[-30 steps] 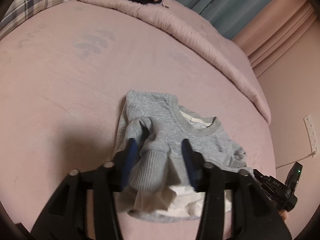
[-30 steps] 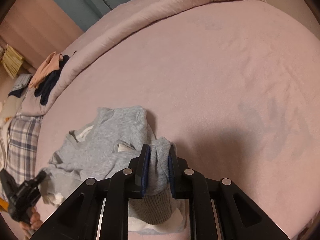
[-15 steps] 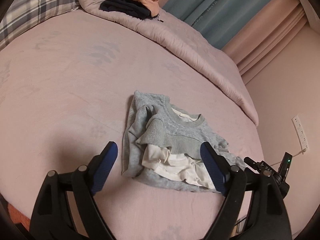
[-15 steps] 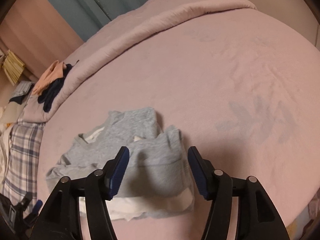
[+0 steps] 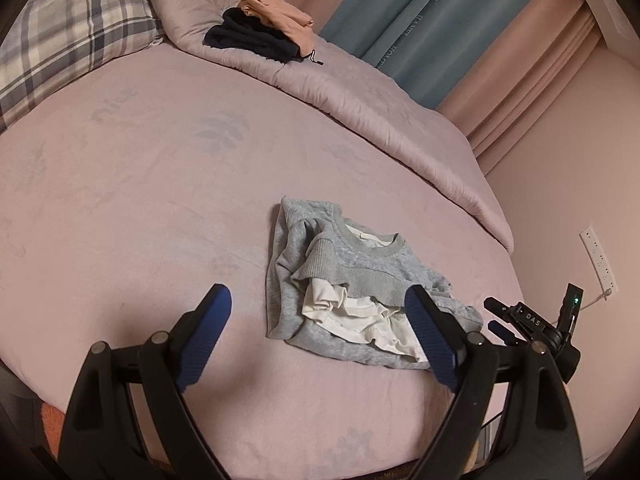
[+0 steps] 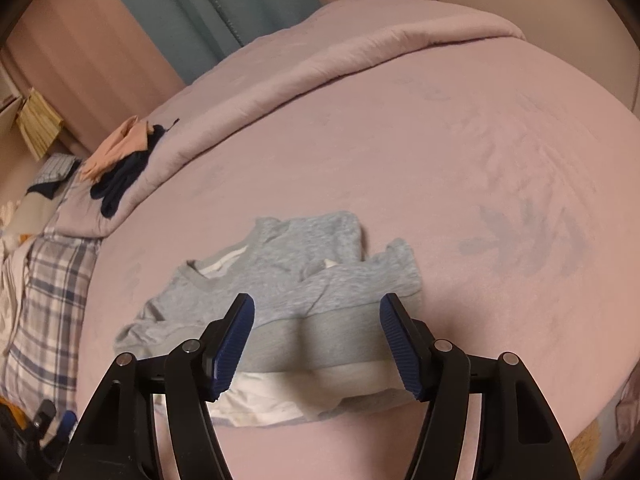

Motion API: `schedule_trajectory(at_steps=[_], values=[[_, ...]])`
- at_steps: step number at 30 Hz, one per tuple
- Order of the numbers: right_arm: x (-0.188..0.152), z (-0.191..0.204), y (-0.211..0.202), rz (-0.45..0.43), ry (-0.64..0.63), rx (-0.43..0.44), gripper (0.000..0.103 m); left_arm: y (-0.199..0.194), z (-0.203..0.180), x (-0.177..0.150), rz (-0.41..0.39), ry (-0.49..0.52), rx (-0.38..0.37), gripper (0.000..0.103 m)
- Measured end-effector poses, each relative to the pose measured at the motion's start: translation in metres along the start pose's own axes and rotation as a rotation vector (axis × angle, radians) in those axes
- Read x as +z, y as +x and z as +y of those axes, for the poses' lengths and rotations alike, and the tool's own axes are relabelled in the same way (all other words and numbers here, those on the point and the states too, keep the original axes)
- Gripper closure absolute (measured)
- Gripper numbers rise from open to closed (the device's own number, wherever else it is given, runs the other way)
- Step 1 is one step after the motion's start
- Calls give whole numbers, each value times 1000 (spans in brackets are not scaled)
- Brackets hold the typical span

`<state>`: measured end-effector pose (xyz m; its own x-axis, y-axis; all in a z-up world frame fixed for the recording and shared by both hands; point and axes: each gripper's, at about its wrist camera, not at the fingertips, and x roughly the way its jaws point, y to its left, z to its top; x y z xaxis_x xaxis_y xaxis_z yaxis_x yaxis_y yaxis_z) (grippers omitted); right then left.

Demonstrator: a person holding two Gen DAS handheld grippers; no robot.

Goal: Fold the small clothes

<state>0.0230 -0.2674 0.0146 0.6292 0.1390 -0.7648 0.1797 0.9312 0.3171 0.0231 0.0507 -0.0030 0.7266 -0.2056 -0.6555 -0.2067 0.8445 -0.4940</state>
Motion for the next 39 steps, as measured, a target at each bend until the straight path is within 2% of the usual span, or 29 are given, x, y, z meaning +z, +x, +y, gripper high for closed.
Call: schedule_trajectory(at_steps=[4,15,23,30,35,39], values=[[-1,5,-2,-9,-8,-12,36,-8,1,-2,-14,9,11,10],[-7,15,-9,-16,-13,15,36,-19,2,-4,-35,16,15,8],[-6,2,-17,-28,-1,3,35,-6,0,-6,-6,10,15,8],[-7,-7,-14,-18,15,7,31,7,2,-5,9,-5,13,7],[-12,-6,-7,8,-18,27,31,26,8,-4,21,-42,6,7],[-16,-12,-5,22,-32,21,31,50,14,-6,59,-59,35,7]])
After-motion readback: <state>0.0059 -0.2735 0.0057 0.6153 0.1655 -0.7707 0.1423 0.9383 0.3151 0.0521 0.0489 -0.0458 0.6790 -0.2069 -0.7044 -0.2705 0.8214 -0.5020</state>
